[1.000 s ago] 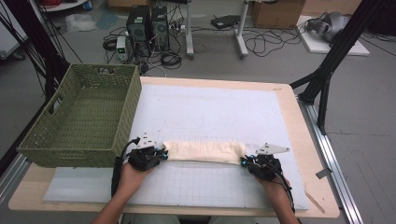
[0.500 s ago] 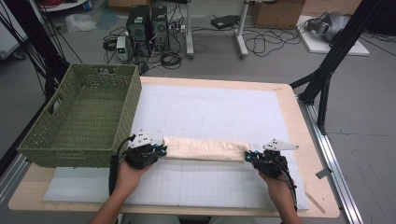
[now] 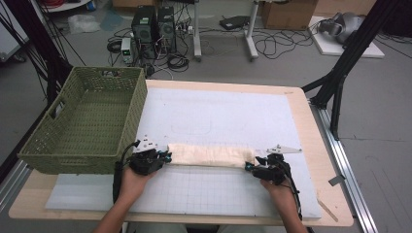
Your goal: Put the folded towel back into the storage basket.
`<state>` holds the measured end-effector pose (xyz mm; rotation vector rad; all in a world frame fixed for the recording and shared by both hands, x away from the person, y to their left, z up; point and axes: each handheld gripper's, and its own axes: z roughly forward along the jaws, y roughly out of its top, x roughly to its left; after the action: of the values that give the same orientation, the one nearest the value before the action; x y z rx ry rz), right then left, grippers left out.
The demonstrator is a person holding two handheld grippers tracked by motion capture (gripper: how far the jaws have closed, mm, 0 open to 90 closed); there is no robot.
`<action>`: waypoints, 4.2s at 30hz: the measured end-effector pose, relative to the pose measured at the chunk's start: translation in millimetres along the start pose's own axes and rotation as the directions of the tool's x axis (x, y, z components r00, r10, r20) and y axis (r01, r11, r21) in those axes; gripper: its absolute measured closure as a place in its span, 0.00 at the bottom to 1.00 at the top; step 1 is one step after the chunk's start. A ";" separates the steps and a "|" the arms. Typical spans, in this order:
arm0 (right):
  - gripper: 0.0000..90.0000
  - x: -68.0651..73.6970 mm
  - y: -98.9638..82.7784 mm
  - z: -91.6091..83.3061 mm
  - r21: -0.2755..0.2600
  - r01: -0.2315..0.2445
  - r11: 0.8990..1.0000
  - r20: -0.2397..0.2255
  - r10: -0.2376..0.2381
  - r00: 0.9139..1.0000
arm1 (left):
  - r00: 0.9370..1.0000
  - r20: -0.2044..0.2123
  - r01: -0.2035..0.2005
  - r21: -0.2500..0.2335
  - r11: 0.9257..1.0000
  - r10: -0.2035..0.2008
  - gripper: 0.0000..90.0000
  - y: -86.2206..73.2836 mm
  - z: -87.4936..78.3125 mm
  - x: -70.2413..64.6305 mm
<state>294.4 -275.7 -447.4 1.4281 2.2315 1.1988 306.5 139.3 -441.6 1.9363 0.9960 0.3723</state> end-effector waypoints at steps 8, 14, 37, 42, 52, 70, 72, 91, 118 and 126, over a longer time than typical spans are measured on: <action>0.72 15.8 -2.3 3.8 0.038 0.125 0.991 0.068 -0.127 0.990 | 0.998 -0.053 0.021 0.011 1.000 -0.021 0.67 -2.3 0.4 2.8; 0.90 15.6 -2.6 3.5 0.037 0.114 0.993 0.008 -0.115 0.993 | 0.998 -0.030 0.059 0.017 0.998 -0.059 0.52 -3.2 -3.0 5.8; 0.89 15.5 -1.9 3.0 0.039 0.138 0.990 0.001 -0.138 0.990 | 0.999 0.018 0.031 0.048 0.998 -0.032 0.91 -3.1 8.4 -12.9; 0.89 13.0 0.0 -1.5 0.016 0.140 0.990 0.009 -0.141 0.990 | 0.996 0.054 0.071 0.012 0.997 -0.071 0.91 3.5 3.4 -9.7; 0.90 9.2 6.4 -13.7 -0.031 0.128 0.991 0.008 -0.128 0.992 | 0.985 0.087 0.149 -0.027 0.988 -0.146 0.91 8.0 -4.5 -2.0; 0.90 21.3 48.5 -34.8 -0.149 0.161 0.976 0.004 -0.162 0.987 | 0.993 0.063 0.105 -0.161 0.981 -0.096 0.91 46.1 -46.2 2.6; 0.90 23.3 55.8 -36.1 -0.158 0.168 0.973 0.004 -0.170 0.985 | 0.994 0.056 0.101 -0.176 0.979 -0.092 0.91 51.4 -52.2 3.8; 0.90 57.5 116.2 -20.2 -0.263 0.271 0.926 -0.051 -0.294 0.954 | 0.995 -0.035 0.079 -0.275 0.958 -0.093 0.91 64.9 -113.5 30.6; 0.90 108.0 191.6 29.5 -0.318 0.331 0.888 -0.157 -0.394 0.906 | 0.976 -0.154 0.097 -0.337 0.936 -0.157 0.91 49.0 -179.7 65.6; 0.90 126.4 208.7 44.1 -0.328 0.351 0.877 -0.182 -0.423 0.887 | 0.965 -0.189 0.103 -0.360 0.927 -0.181 0.91 40.4 -198.6 72.4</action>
<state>392.2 -107.7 -293.5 0.7017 2.2333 1.5378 253.4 299.5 -308.1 1.5161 1.1221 0.6442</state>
